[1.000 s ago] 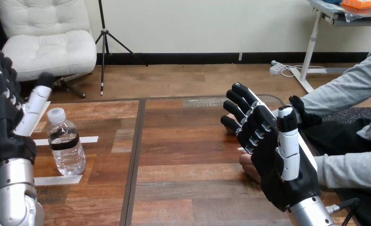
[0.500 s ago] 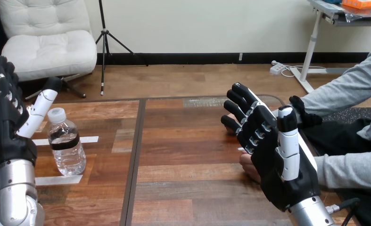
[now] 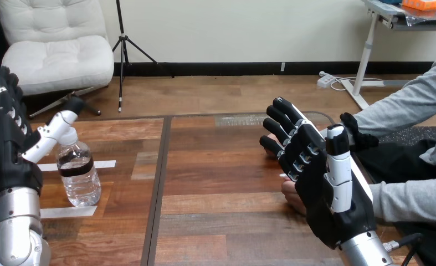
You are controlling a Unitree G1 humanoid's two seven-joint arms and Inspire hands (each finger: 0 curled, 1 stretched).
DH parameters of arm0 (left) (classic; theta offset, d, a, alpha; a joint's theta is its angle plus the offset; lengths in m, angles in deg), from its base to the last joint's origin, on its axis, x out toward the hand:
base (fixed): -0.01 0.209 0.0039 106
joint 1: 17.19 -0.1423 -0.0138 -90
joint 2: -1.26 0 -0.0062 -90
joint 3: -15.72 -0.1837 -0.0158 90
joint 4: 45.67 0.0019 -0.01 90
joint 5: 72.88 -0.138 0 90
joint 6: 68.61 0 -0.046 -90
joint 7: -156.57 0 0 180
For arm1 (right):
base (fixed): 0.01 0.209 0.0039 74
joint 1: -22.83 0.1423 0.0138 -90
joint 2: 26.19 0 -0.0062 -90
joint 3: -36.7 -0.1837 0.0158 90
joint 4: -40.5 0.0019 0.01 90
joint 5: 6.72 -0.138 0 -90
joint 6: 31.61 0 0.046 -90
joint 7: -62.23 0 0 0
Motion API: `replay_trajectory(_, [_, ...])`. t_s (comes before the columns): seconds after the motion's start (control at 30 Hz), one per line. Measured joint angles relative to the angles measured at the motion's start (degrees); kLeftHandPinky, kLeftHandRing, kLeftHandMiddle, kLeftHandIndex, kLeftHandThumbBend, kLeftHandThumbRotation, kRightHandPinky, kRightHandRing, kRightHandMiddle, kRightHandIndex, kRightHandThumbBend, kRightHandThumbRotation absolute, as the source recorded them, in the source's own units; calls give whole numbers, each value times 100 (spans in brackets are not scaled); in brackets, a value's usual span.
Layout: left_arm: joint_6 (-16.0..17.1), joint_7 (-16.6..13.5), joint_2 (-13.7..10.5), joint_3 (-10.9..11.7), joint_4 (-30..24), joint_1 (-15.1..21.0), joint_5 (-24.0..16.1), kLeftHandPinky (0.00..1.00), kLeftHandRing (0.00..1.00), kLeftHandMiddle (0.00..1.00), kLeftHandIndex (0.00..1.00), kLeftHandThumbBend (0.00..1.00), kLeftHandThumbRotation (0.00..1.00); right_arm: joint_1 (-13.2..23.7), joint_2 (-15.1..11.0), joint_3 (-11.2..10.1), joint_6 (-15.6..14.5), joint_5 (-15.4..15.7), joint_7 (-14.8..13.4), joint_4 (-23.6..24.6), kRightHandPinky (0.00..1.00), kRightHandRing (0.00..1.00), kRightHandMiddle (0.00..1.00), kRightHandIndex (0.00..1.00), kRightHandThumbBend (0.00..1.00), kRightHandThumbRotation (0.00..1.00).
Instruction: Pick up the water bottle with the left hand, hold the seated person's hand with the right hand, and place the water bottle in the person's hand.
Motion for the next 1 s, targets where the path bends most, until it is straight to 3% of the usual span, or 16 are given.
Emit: replay_trajectory(1.0, [-400,73,-167,-79,29,-14,-150,100,100,100,100,100,0,0,1,0,0,1,0,0,94,96,95,93,71,100])
